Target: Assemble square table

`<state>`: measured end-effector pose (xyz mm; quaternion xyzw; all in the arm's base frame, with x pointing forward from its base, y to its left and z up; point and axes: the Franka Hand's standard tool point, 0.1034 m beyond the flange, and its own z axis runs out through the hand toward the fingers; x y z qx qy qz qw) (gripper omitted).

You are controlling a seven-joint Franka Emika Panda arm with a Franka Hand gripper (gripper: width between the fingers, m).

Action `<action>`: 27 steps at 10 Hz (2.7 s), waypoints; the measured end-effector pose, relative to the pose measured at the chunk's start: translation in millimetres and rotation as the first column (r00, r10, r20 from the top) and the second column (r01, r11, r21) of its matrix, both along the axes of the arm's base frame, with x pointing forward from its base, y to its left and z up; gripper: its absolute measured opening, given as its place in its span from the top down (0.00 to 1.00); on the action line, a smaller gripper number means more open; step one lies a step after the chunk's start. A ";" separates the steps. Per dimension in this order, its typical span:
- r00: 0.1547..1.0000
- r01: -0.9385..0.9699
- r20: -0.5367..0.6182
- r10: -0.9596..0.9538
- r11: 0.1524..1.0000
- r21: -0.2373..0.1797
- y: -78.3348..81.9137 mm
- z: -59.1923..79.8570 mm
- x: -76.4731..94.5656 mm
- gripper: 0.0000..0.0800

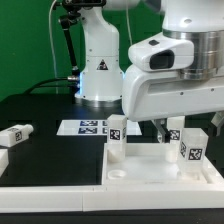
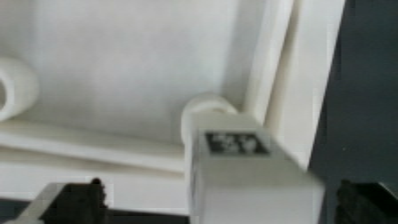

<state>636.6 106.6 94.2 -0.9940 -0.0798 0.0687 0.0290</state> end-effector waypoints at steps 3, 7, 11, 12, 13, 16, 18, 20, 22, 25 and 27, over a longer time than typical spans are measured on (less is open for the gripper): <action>1.000 0.023 0.005 -0.023 1.000 -0.001 -2.4 -3.6 10.7 0.19; 0.980 0.200 -0.003 -0.200 0.979 -0.026 -2.3 -4.8 10.1 0.64; 0.822 0.568 0.009 -0.569 0.819 -0.084 3.1 -6.3 9.5 0.64; 0.747 0.661 0.004 -0.665 0.742 -0.107 5.7 -6.6 7.9 0.64; 0.661 0.745 0.007 -0.750 0.656 -0.118 4.8 -7.1 7.9 0.64; 0.335 0.934 0.017 -0.942 0.330 -0.135 -0.2 -7.8 9.5 0.64; 0.156 0.978 0.038 -0.987 0.148 -0.150 0.7 -7.1 6.7 0.64; 0.199 0.970 0.034 -0.979 0.192 -0.146 0.2 -7.8 6.6 0.64; 0.506 0.860 0.064 -0.860 0.497 -0.119 1.2 -2.0 10.3 0.33; 0.716 0.698 0.076 -0.694 0.710 -0.090 5.4 -2.7 12.6 0.20; 0.786 0.618 0.072 -0.614 0.782 -0.082 5.4 -2.8 12.5 0.19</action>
Offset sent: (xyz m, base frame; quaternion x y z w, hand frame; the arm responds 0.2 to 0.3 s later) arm 0.0000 0.0000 0.0000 0.0000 0.0000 0.0650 0.9979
